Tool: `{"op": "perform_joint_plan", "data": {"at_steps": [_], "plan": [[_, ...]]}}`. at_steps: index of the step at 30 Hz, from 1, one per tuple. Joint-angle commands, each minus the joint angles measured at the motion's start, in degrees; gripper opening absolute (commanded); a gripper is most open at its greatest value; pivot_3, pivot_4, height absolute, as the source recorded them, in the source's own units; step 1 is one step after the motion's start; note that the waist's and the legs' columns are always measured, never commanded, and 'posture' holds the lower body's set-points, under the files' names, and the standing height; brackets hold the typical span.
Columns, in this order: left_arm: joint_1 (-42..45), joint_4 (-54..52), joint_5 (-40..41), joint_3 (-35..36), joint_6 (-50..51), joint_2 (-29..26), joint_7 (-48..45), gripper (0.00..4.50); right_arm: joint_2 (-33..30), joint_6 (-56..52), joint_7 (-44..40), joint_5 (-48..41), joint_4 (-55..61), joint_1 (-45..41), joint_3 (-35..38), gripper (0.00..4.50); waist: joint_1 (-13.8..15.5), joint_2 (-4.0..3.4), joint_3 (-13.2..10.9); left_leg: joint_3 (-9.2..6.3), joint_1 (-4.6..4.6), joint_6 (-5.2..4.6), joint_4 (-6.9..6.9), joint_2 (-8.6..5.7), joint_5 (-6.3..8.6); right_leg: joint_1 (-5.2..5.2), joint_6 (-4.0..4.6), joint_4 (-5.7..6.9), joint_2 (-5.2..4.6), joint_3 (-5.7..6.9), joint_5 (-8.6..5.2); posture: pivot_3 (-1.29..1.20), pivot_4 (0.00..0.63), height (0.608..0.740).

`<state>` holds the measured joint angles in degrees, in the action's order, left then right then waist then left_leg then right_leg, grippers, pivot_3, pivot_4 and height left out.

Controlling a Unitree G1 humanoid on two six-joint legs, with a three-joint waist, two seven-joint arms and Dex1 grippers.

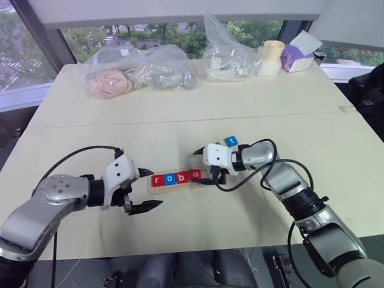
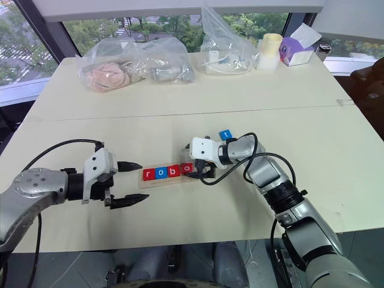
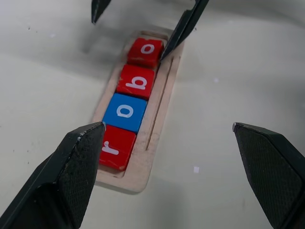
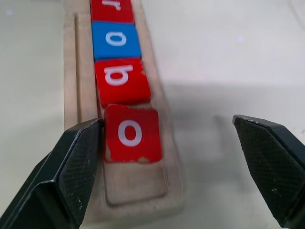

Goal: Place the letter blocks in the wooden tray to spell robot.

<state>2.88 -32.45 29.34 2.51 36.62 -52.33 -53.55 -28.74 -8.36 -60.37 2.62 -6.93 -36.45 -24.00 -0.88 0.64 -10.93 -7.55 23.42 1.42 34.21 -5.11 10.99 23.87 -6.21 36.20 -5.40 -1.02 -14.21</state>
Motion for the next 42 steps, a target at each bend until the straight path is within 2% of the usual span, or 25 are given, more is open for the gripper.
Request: {"op": "perform_joint_plan", "data": {"at_steps": [1,5,10,18,31,42], "plan": [[0.3,-1.1,0.0,0.1,-1.0,0.2,-0.1,4.5,-1.0,-0.7,-1.0,-1.4,3.7,0.3,2.0,4.48,0.1,0.0,0.0,0.0,0.0,0.0,0.0,0.0,0.0,0.0,0.0,0.0,0.0,0.0,0.0,0.0,0.15,0.74],[-0.1,-1.2,0.1,0.5,-0.9,0.3,-0.1,4.5,-1.9,-6.7,-1.6,-6.5,9.7,2.0,6.2,4.48,0.1,0.0,0.0,-0.01,0.0,0.0,0.0,0.0,0.0,-0.01,0.01,0.0,-0.01,0.0,0.0,0.0,0.15,0.74],[0.0,-0.9,0.0,0.3,-0.9,0.4,-0.1,4.5,-3.1,-8.4,1.8,-5.6,10.2,2.3,9.2,4.48,0.1,0.0,0.0,-0.01,-0.01,0.0,0.0,0.01,0.0,-0.01,0.15,0.0,-0.02,-0.01,-0.08,0.0,0.15,0.74],[1.2,-0.1,-0.3,-0.6,-1.0,0.7,-0.4,4.5,-3.8,-0.4,4.1,0.5,3.8,2.4,6.1,4.48,0.0,0.0,0.0,0.03,-0.01,0.0,0.0,0.0,0.0,0.0,0.15,0.0,-0.03,-0.01,-0.08,0.0,0.15,0.74],[1.0,-0.7,0.1,-0.3,-0.5,0.7,0.2,4.5,-3.1,7.7,4.8,5.3,-1.6,1.4,2.9,4.48,0.0,0.0,0.0,0.03,-0.01,0.0,0.0,0.0,0.0,-0.01,0.15,0.0,-0.01,-0.01,-0.07,0.0,0.15,0.74],[1.2,-0.8,0.0,-0.5,-0.5,1.0,0.7,4.5,-0.3,10.0,6.0,6.6,-4.6,-0.4,2.7,4.48,0.0,0.01,0.0,0.0,-0.11,0.01,0.01,0.01,-0.01,-0.13,0.16,0.0,0.02,-0.01,-0.06,0.0,0.15,0.74]]}}
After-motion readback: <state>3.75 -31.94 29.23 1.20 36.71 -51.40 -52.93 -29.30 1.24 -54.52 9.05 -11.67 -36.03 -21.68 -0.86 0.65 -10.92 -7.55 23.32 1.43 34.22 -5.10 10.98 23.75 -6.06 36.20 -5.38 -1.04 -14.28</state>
